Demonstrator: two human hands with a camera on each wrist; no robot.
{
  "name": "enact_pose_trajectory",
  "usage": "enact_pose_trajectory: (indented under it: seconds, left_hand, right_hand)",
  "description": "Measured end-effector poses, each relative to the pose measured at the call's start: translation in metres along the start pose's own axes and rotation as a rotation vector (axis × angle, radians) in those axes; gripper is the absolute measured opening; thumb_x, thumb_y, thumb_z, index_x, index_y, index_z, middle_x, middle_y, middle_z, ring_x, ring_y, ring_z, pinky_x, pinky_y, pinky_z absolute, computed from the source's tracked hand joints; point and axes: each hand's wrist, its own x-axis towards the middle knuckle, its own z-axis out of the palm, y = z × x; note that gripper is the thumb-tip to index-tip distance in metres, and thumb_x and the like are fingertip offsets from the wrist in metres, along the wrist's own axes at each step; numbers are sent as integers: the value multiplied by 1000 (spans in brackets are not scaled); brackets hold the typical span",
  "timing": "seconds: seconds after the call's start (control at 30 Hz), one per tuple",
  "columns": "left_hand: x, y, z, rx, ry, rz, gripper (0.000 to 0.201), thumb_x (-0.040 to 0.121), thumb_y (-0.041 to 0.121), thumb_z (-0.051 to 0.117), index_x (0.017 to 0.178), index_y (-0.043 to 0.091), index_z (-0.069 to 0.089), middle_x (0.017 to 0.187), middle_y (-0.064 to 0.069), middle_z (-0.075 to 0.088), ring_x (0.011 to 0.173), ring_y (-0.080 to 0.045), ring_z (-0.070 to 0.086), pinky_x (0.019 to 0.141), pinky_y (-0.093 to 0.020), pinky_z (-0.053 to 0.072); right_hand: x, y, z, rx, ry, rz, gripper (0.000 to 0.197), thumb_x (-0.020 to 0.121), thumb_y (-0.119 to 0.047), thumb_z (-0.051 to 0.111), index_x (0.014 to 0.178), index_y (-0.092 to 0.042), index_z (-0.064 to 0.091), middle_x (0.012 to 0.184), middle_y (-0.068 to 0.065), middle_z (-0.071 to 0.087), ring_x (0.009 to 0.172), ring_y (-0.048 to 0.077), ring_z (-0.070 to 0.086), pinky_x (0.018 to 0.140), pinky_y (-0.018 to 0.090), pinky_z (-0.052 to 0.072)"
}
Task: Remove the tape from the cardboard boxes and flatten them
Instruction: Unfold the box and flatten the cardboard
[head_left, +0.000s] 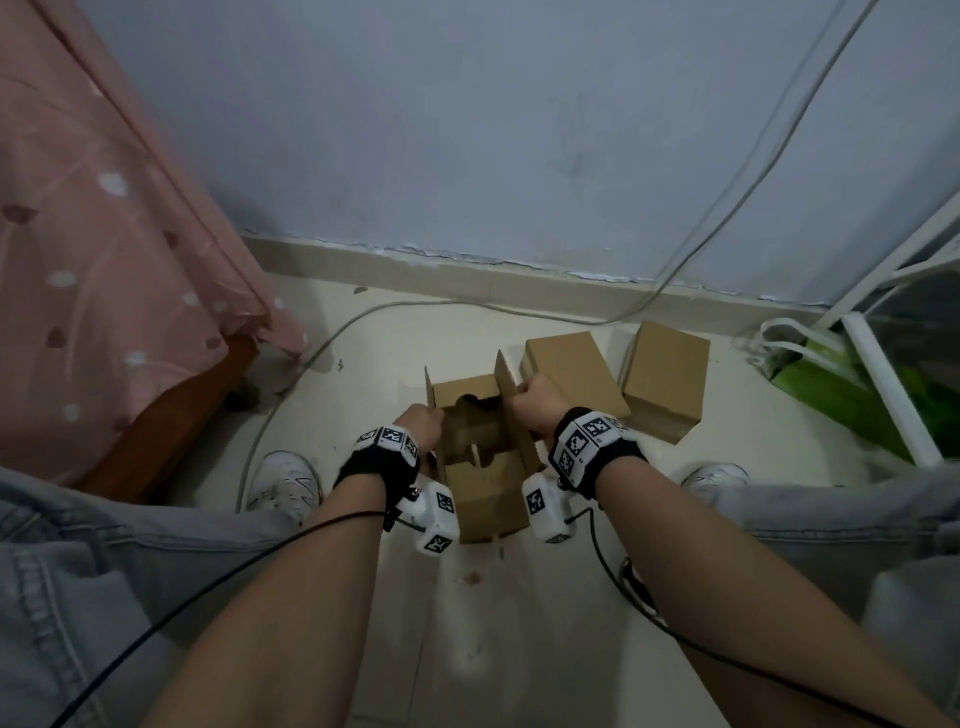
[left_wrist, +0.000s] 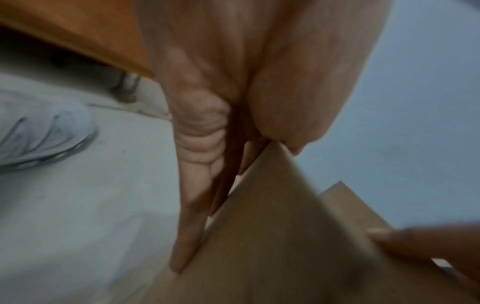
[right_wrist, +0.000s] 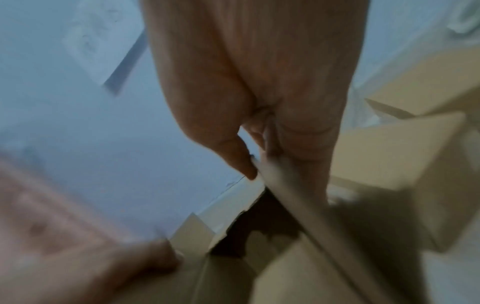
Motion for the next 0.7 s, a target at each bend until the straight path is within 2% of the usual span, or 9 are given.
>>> enact_pose_trajectory:
  seconds: [0.03,0.1,0.17,0.27,0.37,0.43,0.5,0.57,0.7]
  left_hand:
    - [6,-8,1,-72,-10,-10,32,103,23,38,105,-3,56,115,-25,63,110,-42,62,96,-49,52]
    - [11,-14,-1,-254,-12,-32,36,97,25,45,119,-2,53,112,-25,65,96,-44,67,84,-56,57]
    - [1,-6,-7,-404,13,-39,50,91,21,57,137,18,38,116,-20,62,90,-43,69,74,-56,59]
    - [2,4,-19,-91,161,28,94,82,24,73,153,30,11,134,-18,47,118,-42,53,95,-48,50]
    - [0,16,-28,363,306,117,101,74,35,79,153,27,16,144,-19,37,137,-38,33,115,-57,24]
    - [3,23,-29,508,231,133,87,74,42,77,144,20,32,138,-16,47,129,-36,43,113,-55,30]
    - [3,24,-25,503,158,131,74,70,50,77,126,15,44,119,-12,61,105,-32,59,90,-42,50]
    - [-2,20,-20,538,193,113,62,68,56,77,108,16,52,100,-8,63,88,-30,61,74,-34,49]
    - [-9,5,-9,635,270,91,35,77,45,74,84,16,55,87,-7,62,75,-28,56,68,-29,42]
  right_hand:
    - [-1,-1,-1,-52,20,-27,23,94,-9,47,112,2,58,100,13,61,92,30,61,78,38,53]
    - [0,-5,-3,-96,41,-84,26,99,-10,45,120,-1,57,103,10,59,91,25,56,78,33,47]
    - [-1,-13,-6,-167,47,-153,29,99,-8,44,124,-4,57,107,10,59,95,25,57,80,33,48]
    - [3,-22,-7,-303,69,-275,29,94,-3,44,117,-8,60,108,14,64,100,31,61,79,34,48]
    - [6,-25,-7,-391,60,-343,26,93,-4,45,112,-11,63,104,13,65,96,31,61,74,30,42]
    - [7,-27,-9,-433,28,-350,27,96,-8,46,114,-14,65,105,12,66,97,30,61,76,30,43]
    - [7,-29,-13,-428,-28,-339,25,98,-15,47,115,-17,66,104,9,66,96,28,61,79,32,47]
    - [7,-29,-17,-413,-91,-346,23,100,-20,49,112,-19,68,102,6,66,96,26,61,82,33,48]
    - [8,-28,-15,-429,-169,-364,21,99,-23,53,110,-21,71,102,3,67,97,23,60,82,31,46]
